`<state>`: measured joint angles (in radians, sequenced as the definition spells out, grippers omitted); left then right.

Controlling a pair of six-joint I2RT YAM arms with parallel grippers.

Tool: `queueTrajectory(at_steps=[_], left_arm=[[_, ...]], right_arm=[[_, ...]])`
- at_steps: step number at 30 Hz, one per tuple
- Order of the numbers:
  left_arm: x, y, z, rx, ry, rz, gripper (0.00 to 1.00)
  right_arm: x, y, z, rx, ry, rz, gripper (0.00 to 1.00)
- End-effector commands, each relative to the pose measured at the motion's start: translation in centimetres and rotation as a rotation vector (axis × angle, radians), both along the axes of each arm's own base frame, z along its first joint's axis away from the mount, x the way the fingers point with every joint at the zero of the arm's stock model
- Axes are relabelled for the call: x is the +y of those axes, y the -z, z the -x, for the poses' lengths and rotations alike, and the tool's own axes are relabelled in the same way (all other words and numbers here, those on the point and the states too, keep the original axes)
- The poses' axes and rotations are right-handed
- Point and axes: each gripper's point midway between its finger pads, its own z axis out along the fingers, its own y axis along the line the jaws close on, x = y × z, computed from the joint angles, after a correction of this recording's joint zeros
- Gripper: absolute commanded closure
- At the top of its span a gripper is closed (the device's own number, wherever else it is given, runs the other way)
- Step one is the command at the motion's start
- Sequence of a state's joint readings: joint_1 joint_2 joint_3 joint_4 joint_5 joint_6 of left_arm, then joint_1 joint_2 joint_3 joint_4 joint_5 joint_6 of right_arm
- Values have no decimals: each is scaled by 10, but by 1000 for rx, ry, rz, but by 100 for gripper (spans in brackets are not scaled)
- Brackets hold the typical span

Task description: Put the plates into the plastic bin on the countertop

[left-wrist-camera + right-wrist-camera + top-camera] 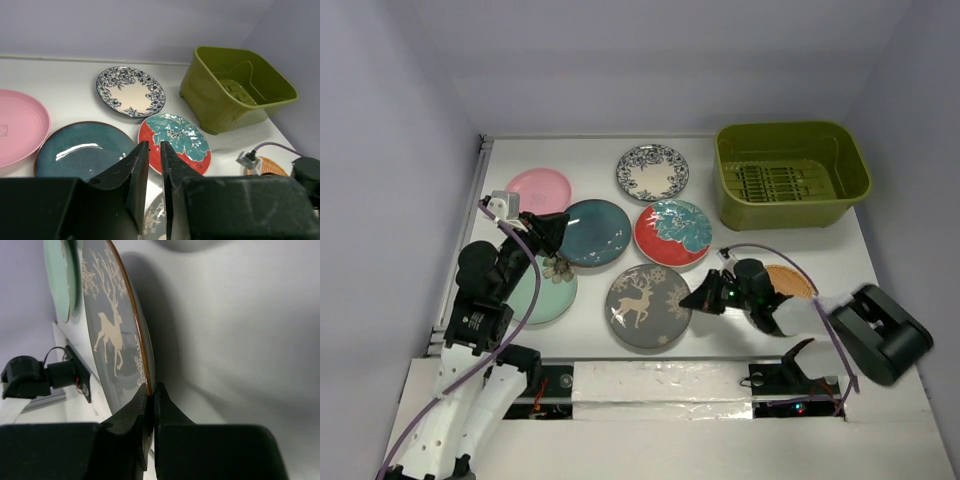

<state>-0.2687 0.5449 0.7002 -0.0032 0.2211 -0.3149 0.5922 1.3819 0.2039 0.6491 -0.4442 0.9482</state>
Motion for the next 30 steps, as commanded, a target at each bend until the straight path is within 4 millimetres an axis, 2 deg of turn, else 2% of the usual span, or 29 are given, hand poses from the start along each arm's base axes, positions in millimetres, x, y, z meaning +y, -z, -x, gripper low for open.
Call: queueTrajectory(at_steps=[1, 2, 3, 4, 5, 7, 8, 10, 11, 12, 13, 14, 17, 18, 19, 20, 21, 22, 26, 30], left_arm=[[3, -12, 0, -51, -16, 2, 87], [4, -12, 0, -50, -22, 4, 85], [5, -13, 0, -52, -28, 6, 84], [6, -13, 0, -53, -34, 8, 83], [8, -14, -1, -54, -45, 10, 80], [9, -13, -2, -49, -54, 13, 78], [10, -14, -2, -50, -59, 15, 77], [8, -15, 1, -54, -50, 18, 76], [8, -15, 1, -55, -52, 20, 75], [8, -14, 2, -52, -51, 22, 74], [8, -17, 4, -61, -51, 27, 73], [9, -17, 5, -62, -54, 30, 73], [7, -21, 10, -77, -46, 33, 72], [8, -22, 11, -81, -49, 36, 72], [7, -22, 13, -82, -41, 37, 71], [7, -22, 13, -84, -46, 37, 71], [5, -23, 15, -85, -35, 39, 71], [5, -23, 15, -85, -38, 39, 71], [4, -22, 16, -81, -35, 40, 70], [2, -23, 18, -85, -31, 44, 70]], right_arm=[[-11, -14, 3, -59, -22, 109, 100], [-10, -51, 2, -146, -24, 66, 100], [-20, -53, 10, -110, -18, 115, 100], [-22, -75, 8, -157, -8, 108, 100], [-22, -135, 1, -291, 15, 41, 100], [-36, -173, -11, -362, 109, 62, 100], [-41, -217, -21, -453, 151, 40, 100], [-50, -244, -46, -511, 223, 65, 100], [-65, -257, -66, -558, 286, 97, 100], [-69, -282, -87, -608, 322, 89, 100], [-78, -293, -101, -636, 353, 96, 100], [-104, -301, -124, -662, 432, 133, 100], [-141, -324, -174, -691, 527, 198, 100], [-167, -330, -196, -686, 587, 227, 100], [-179, -343, -197, -710, 612, 228, 100], [-190, -333, -213, -673, 629, 237, 100], [-202, -333, -220, -663, 656, 244, 100], [-228, -333, -228, -649, 717, 260, 100], [-264, -328, -253, -605, 799, 253, 100], [-292, -305, -274, -527, 851, 307, 100]])
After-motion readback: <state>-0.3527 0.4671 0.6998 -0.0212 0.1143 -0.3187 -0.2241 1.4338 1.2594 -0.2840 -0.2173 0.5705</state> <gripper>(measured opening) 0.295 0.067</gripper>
